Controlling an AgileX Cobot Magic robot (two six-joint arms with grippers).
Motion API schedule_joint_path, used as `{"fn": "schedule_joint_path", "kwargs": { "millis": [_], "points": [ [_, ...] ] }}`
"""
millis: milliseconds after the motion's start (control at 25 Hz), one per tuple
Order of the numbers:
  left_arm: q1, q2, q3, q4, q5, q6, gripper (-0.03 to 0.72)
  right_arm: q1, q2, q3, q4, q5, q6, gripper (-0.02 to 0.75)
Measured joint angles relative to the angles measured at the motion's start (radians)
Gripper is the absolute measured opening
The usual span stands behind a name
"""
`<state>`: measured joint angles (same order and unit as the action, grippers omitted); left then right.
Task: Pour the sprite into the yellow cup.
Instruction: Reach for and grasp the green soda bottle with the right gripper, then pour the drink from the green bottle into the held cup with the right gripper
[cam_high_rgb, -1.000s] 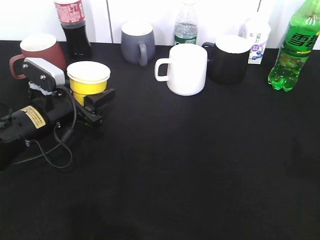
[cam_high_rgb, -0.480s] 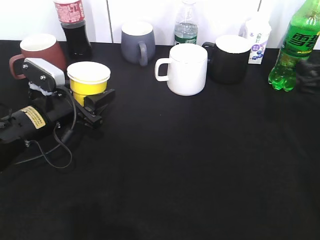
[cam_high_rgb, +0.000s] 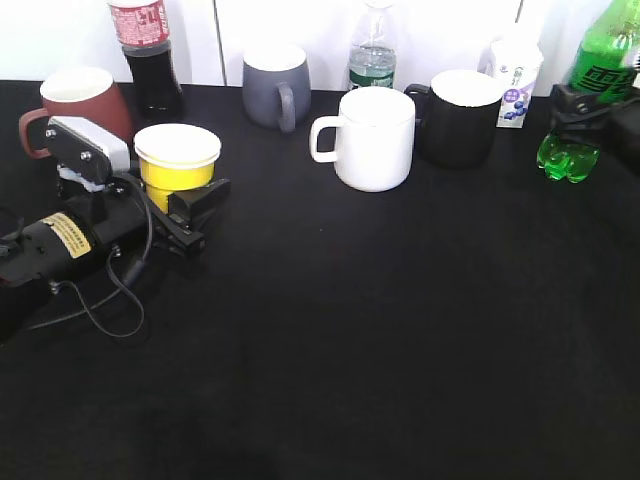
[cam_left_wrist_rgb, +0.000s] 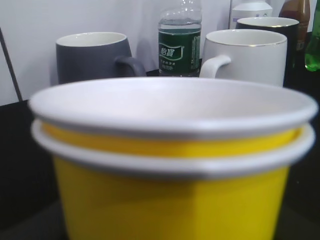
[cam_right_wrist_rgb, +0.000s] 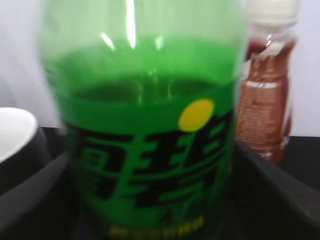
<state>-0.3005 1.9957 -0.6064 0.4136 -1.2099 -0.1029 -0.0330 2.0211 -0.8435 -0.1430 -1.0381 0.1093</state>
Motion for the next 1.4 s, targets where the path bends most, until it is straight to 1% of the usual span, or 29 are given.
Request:
{"fn": "schedule_joint_path", "kwargs": {
  "millis": [80,200,240,360,400,480,520,600,640,760,840,880,920,960,1080,1160,1200,1320,1400],
  "points": [
    [0.000,0.000,0.000,0.000,0.000,0.000,0.454,0.000,0.042,-0.039,-0.007,0.001,0.004,0.634],
    [0.000,0.000,0.000,0.000,0.000,0.000,0.454,0.001,0.055,-0.050,-0.014,0.001,0.012,0.555],
    [0.000,0.000,0.000,0.000,0.000,0.000,0.454,0.001,0.055,-0.050,-0.014,0.001,0.012,0.541],
    [0.000,0.000,0.000,0.000,0.000,0.000,0.454,0.001,0.058,-0.057,-0.017,0.002,0.014,0.533],
    [0.000,0.000,0.000,0.000,0.000,0.000,0.454,0.001,0.059,-0.060,-0.018,0.002,0.014,0.517],
    [0.000,0.000,0.000,0.000,0.000,0.000,0.454,0.001,0.060,-0.061,-0.019,0.002,0.006,0.455],
    [0.000,0.000,0.000,0.000,0.000,0.000,0.454,0.001,0.060,-0.061,-0.025,0.002,0.003,0.440],
    [0.000,0.000,0.000,0.010,0.000,0.000,0.454,0.001,0.052,-0.056,-0.064,0.004,0.001,0.440],
    [0.000,0.000,0.000,0.029,0.000,0.000,0.454,0.001,0.024,-0.034,-0.090,0.020,0.001,0.440],
    [0.000,0.000,0.000,0.170,0.000,0.000,0.454,0.002,-0.132,0.082,-0.149,0.041,0.001,0.440],
    [-0.023,0.000,0.000,0.201,0.000,0.000,0.454,0.015,-0.240,0.185,-0.176,0.041,0.000,0.440],
    [-0.047,0.000,0.000,0.204,0.000,0.000,0.454,0.043,-0.283,0.225,-0.177,0.043,-0.004,0.440],
    [-0.075,0.000,-0.006,0.206,0.000,0.000,0.454,0.090,-0.318,0.254,-0.177,0.056,-0.033,0.440],
    [-0.107,0.000,-0.015,0.206,0.000,0.000,0.454,0.154,-0.340,0.263,-0.157,0.078,-0.094,0.440],
    [-0.188,-0.001,-0.020,0.206,0.000,-0.011,0.454,0.376,-0.345,0.268,-0.034,0.111,-0.318,0.440],
    [-0.226,-0.001,-0.020,0.206,0.000,-0.019,0.454,0.466,-0.345,0.268,0.048,0.115,-0.484,0.440],
    [-0.237,-0.001,-0.020,0.205,0.000,-0.021,0.454,0.477,-0.345,0.268,0.064,0.119,-0.563,0.440],
    [-0.239,-0.009,-0.020,0.186,0.000,-0.090,0.454,0.479,-0.345,0.267,0.093,0.135,-0.797,0.440],
    [-0.239,-0.019,-0.020,0.186,0.000,-0.095,0.454,0.479,-0.345,0.250,0.096,0.141,-0.871,0.440]
  ]
}}
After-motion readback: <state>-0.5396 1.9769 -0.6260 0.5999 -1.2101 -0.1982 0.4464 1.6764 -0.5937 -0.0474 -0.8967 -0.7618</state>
